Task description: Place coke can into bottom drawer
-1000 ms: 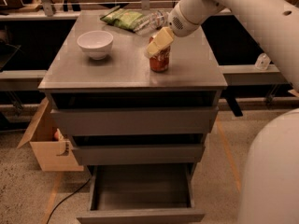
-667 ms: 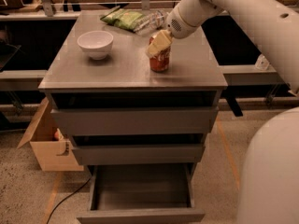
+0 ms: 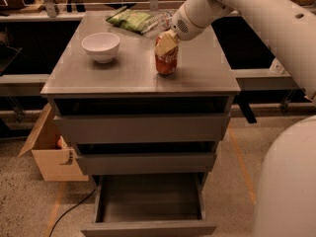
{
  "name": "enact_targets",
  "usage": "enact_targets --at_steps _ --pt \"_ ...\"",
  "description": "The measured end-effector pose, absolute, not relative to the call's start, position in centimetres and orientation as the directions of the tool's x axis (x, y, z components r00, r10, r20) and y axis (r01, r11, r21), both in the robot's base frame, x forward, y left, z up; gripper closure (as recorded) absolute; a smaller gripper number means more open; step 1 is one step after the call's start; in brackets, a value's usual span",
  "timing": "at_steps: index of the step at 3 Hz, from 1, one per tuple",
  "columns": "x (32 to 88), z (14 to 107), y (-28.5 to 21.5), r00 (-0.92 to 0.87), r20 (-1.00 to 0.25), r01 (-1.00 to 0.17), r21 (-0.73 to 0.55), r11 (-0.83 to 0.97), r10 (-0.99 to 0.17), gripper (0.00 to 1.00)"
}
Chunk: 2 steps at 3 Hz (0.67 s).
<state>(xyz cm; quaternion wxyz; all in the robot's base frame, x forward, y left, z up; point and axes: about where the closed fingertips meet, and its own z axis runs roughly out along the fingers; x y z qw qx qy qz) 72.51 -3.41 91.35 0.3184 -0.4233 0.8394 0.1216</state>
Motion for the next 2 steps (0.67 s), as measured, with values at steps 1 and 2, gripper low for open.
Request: enact_targets --at_steps 1,2 --pt "70.1 92.9 -2.7 -0.395 -0.627 -0.812 -0.104 0.574 -0.672 0.97" --pt "66.5 93.9 -2.5 -0.389 -0.595 -0.818 -0.129 0.561 -0.703 1.0"
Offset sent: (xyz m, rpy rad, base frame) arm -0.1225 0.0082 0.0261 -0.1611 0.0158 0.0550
